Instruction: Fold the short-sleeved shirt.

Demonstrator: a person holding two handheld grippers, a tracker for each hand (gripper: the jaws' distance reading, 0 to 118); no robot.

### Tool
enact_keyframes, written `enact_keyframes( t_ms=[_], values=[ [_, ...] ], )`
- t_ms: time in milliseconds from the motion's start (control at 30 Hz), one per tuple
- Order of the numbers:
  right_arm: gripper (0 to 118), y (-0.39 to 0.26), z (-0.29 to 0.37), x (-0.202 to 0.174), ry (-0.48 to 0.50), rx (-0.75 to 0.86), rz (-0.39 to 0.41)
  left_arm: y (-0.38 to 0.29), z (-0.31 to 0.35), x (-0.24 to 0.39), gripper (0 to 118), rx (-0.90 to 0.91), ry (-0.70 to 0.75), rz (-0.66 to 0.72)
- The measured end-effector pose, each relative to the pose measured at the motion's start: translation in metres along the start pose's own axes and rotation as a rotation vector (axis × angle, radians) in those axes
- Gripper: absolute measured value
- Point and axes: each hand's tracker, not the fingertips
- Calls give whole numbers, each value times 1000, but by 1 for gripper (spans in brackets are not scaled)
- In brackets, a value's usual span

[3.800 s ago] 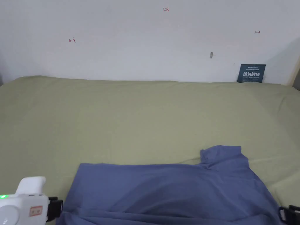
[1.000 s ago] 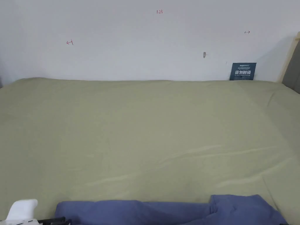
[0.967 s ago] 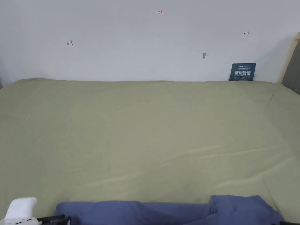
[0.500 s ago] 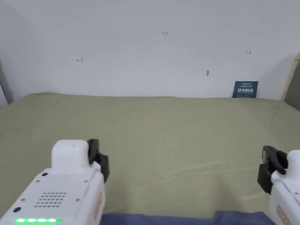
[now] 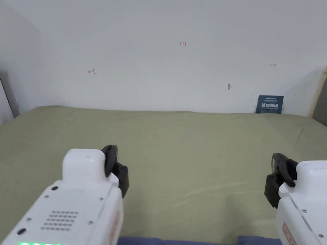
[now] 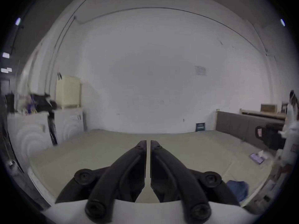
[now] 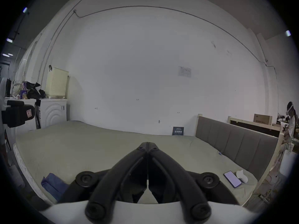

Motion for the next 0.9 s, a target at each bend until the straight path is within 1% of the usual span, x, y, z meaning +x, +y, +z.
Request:
enact_keyframes(
  t_ms=[33, 100, 167, 233, 300, 333, 400, 467, 533, 667, 733, 767, 800, 833, 867, 900],
  values=[
    [2, -2, -1, 0, -3, -4, -2, -3, -9, -19, 5, -83, -64, 82],
    [2, -7, -2, 1, -10, -12, 0, -17, -29, -56, 5, -278, -129, 197],
    [2, -10, 5, -4, -7, -34, 4, -46, -49, -106, 5, -471, -176, 356],
    [2, -21, 6, -10, -5, -61, 28, -86, -74, -156, 5, -696, -243, 497],
    [2, -32, 5, -10, -6, -92, 36, -128, -96, -194, 5, -862, -272, 564],
    [2, -38, 5, -12, 0, -113, 36, -146, -102, -205, 5, -951, -243, 580],
    [2, -49, 3, -14, 2, -143, 35, -171, -112, -225, 5, -1012, -237, 542],
    [2, -58, -1, -19, 8, -187, 37, -188, -124, -241, 5, -1077, -256, 572],
    [2, -66, -5, -20, 14, -215, 34, -195, -135, -249, 5, -1079, -284, 588],
    [2, -73, -10, -25, 21, -243, 43, -193, -141, -242, 5, -1096, -349, 572],
    [2, -75, -14, -28, 23, -255, 48, -193, -144, -240, 9, -1109, -391, 583],
    [2, -76, -15, -29, 22, -260, 50, -194, -146, -239, 28, -1114, -400, 598],
    [2, -77, -15, -27, 24, -265, 50, -195, -148, -238, 59, -1117, -407, 607],
    [2, -77, -15, -28, 27, -269, 49, -195, -149, -236, 93, -1122, -425, 613],
    [2, -77, -15, -28, 25, -269, 50, -197, -150, -236, 118, -1137, -443, 606],
    [2, -78, -15, -29, 24, -270, 52, -199, -151, -234, 118, -1164, -456, 593]
  ],
)
